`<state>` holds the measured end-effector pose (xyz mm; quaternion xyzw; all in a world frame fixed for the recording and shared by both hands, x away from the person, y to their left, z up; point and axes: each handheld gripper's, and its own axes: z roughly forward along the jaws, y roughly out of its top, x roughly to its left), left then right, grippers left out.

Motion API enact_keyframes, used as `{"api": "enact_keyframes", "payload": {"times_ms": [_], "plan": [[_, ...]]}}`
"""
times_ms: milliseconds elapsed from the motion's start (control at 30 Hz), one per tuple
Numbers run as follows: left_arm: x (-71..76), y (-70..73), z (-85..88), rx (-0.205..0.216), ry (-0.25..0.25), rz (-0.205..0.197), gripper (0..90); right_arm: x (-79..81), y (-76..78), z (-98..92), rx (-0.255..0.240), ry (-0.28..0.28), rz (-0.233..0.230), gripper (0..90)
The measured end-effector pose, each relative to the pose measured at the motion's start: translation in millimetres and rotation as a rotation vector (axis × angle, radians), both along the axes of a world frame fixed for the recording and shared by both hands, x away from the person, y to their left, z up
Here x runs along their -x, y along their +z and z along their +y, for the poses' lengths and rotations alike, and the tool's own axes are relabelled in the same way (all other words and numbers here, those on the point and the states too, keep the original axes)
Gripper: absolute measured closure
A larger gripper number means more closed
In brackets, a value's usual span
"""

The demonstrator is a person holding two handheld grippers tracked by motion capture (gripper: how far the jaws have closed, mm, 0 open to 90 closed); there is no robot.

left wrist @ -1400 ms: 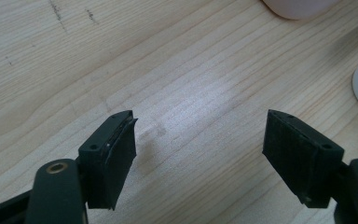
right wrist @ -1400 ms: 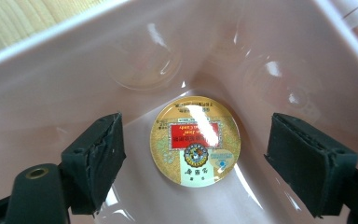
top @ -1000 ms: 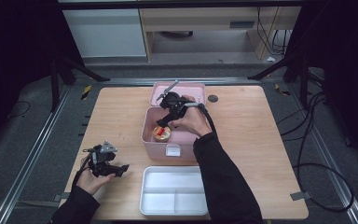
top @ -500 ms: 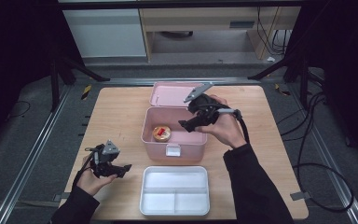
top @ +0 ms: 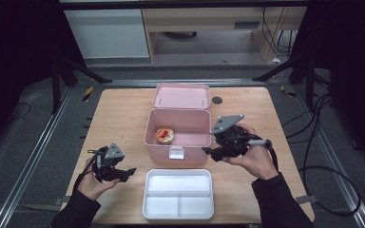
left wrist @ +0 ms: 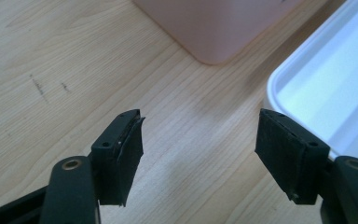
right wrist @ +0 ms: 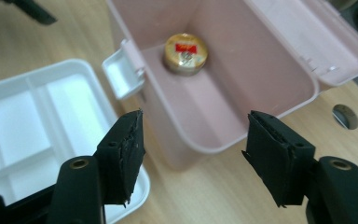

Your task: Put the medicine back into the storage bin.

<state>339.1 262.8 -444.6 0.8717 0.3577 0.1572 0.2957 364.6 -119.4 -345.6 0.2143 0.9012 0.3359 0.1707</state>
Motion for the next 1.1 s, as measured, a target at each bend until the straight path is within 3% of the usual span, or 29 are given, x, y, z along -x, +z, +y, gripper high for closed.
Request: {"api": "enact_keyframes", "payload": {"times_ms": [333, 633, 867, 1100], "plan": [[9.4, 6.3, -16.8, -0.028, -0.111, 0.014, 36.4, 25.3, -34.3, -9.4, 0.026, 0.063, 0.041, 39.4], [20.1, 9.9, -37.3, -0.057, -0.222, 0.029, 41.5, 33.1, -66.5, -1.7, 0.111, 0.129, 0.081, 43.5], [26.2, 10.1, -51.1, -0.08, -0.294, 0.038, 45.2, 41.0, -82.8, 2.3, 0.16, 0.176, 0.1, 48.4], [28.5, 1.1, -62.8, -0.116, -0.348, 0.075, 48.5, 45.2, -94.4, 12.1, 0.198, 0.225, 0.126, 52.6]]}}
